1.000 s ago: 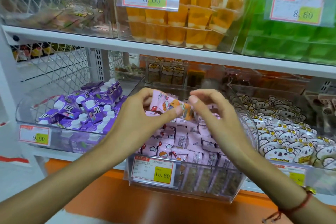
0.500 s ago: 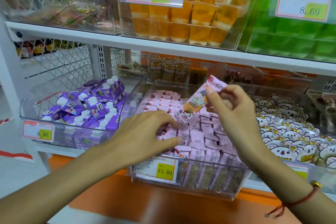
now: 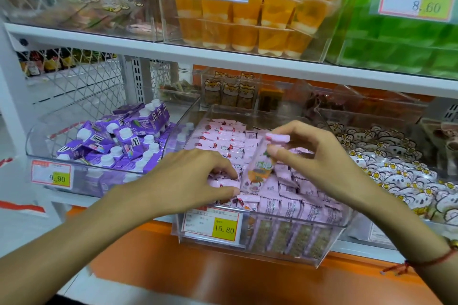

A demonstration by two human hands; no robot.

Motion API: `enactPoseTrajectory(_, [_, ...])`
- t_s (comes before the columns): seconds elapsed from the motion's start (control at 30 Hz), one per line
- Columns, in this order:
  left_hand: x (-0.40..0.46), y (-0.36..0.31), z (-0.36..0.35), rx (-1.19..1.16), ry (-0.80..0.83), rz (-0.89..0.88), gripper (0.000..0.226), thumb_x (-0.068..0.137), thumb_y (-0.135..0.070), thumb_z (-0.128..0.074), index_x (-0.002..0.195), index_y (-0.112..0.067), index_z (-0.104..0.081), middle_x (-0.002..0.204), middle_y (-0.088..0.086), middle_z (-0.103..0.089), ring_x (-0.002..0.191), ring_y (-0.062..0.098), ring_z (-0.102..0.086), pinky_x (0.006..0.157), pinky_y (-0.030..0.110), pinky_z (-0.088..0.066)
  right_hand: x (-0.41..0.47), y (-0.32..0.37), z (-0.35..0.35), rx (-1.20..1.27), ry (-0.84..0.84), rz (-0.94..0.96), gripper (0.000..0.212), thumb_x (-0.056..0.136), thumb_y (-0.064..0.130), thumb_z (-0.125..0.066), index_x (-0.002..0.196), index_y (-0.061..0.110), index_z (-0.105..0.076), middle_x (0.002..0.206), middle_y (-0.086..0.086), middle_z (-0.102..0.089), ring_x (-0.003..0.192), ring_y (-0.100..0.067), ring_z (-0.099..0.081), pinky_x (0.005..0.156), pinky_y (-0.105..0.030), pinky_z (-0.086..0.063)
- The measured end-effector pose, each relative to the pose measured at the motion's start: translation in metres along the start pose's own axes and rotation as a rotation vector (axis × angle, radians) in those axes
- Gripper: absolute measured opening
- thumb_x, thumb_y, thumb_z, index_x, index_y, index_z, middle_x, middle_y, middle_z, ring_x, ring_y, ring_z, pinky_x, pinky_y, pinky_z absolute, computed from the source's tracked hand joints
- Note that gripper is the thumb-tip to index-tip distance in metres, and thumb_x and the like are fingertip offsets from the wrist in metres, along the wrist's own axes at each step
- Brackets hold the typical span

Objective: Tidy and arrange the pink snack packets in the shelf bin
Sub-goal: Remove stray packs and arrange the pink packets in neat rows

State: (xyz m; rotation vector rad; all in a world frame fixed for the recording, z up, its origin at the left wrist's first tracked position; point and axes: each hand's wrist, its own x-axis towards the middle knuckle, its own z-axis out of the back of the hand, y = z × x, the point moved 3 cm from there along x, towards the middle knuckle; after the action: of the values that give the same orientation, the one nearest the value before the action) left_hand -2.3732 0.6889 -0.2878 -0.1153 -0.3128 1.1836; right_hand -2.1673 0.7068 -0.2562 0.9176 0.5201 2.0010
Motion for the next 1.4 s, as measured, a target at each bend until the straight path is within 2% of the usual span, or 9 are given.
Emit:
enactPoseTrajectory(0.07, [0.0,-0.001,0.0,0.009,-0.014,0.001,0.038,0.077,-0.068,-0.053,0.109,-0.049,-0.059,0.111,-0.025,-0.063,0.102,-0.002,-0.057,0.08,0.025,-0.046,-0.003,0.003,-0.009,-0.125,0.066,0.086,0.022,0.077,0.04,-0.069,0.098,0.031,-0.07,0.102,0.014,-0.06,0.094,-0.002,-0.058,0.083,-0.024,-0.05])
enactPoseTrajectory(0.2, [-0.001,-0.001,0.0,-0.011,-0.023,-0.008,0.039,0.076,-0.069,-0.052,0.11,-0.05,-0.058,0.109,-0.025,-0.063,0.1,-0.005,-0.057,0.081,0.026,-0.048,-0.006,-0.001,-0.037,-0.366,0.168,0.145,0.017,0.087,0.037,-0.062,0.099,0.029,-0.071,0.093,0.009,-0.054,0.082,-0.003,-0.049,0.07,-0.025,-0.038])
enactPoseTrajectory(0.43, [0.0,-0.001,0.001,-0.043,-0.073,-0.028,0.036,0.08,-0.066,-0.053,0.109,-0.047,-0.058,0.107,-0.026,-0.061,0.099,-0.005,-0.055,0.081,0.029,-0.05,-0.006,-0.012,-0.045,-0.416,0.398,0.134,0.028,0.097,0.029,-0.046,0.117,0.027,-0.065,0.087,0.017,-0.047,0.085,-0.005,-0.037,0.074,-0.02,-0.032])
enactPoseTrajectory(0.57, [0.002,-0.003,0.001,-0.071,-0.11,-0.062,0.034,0.088,-0.062,-0.044,0.116,-0.046,-0.054,0.117,-0.029,-0.056,0.103,-0.004,-0.053,0.081,0.032,-0.049,0.003,-0.016,-0.032,-0.114,0.171,-0.038,0.02,0.095,0.022,-0.053,0.11,0.026,-0.066,0.088,0.013,-0.061,0.076,-0.005,-0.058,0.07,-0.025,-0.049])
enactPoseTrajectory(0.67, [0.001,-0.003,-0.001,-0.053,-0.076,-0.085,0.038,0.092,-0.06,-0.036,0.125,-0.047,-0.049,0.126,-0.029,-0.053,0.103,-0.007,-0.053,0.085,0.032,-0.049,0.012,-0.02,-0.027,-0.238,-0.038,-0.047,0.014,0.091,0.022,-0.059,0.101,0.024,-0.069,0.086,0.012,-0.062,0.073,-0.006,-0.058,0.068,-0.024,-0.047])
enactPoseTrajectory(0.83, [0.001,-0.004,-0.005,0.061,0.011,-0.127,0.038,0.094,-0.06,-0.03,0.122,-0.047,-0.053,0.118,-0.024,-0.057,0.113,-0.001,-0.046,0.085,0.034,-0.047,0.013,-0.025,-0.047,-0.448,0.226,-0.087,0.022,0.087,0.041,-0.063,0.102,0.026,-0.068,0.084,0.008,-0.051,0.073,-0.008,-0.047,0.066,-0.025,-0.037])
enactPoseTrajectory(1.03, [0.005,-0.005,-0.006,-0.004,-0.097,-0.034,0.042,0.084,-0.07,-0.037,0.09,-0.042,-0.067,0.088,-0.017,-0.067,0.088,0.001,-0.054,0.07,0.027,-0.048,0.022,-0.024,-0.041,-0.127,0.296,-0.178,0.009,0.079,0.025,-0.075,0.075,0.021,-0.067,0.056,0.013,-0.057,0.045,0.004,-0.048,0.046,-0.007,-0.034])
enactPoseTrajectory(1.13, [0.009,-0.008,-0.008,-0.026,-0.198,0.044,0.032,0.076,-0.071,-0.052,0.091,-0.049,-0.069,0.092,-0.02,-0.069,0.09,0.004,-0.058,0.07,0.025,-0.048,0.024,-0.025,-0.039,-0.02,0.291,-0.2,0.01,0.084,0.019,-0.07,0.073,0.02,-0.071,0.055,0.006,-0.063,0.049,-0.007,-0.05,0.049,-0.016,-0.04])
enactPoseTrajectory(1.4, [0.01,-0.01,-0.011,-0.016,-0.229,0.081,0.034,0.07,-0.071,-0.058,0.09,-0.043,-0.063,0.071,-0.025,-0.049,0.085,0.001,-0.05,0.061,0.024,-0.032,0.013,-0.019,-0.048,-0.112,0.054,0.099,0.011,0.095,0.022,-0.054,0.085,0.026,-0.05,0.072,0.001,-0.06,0.058,-0.015,-0.054,0.059,-0.043,-0.05])
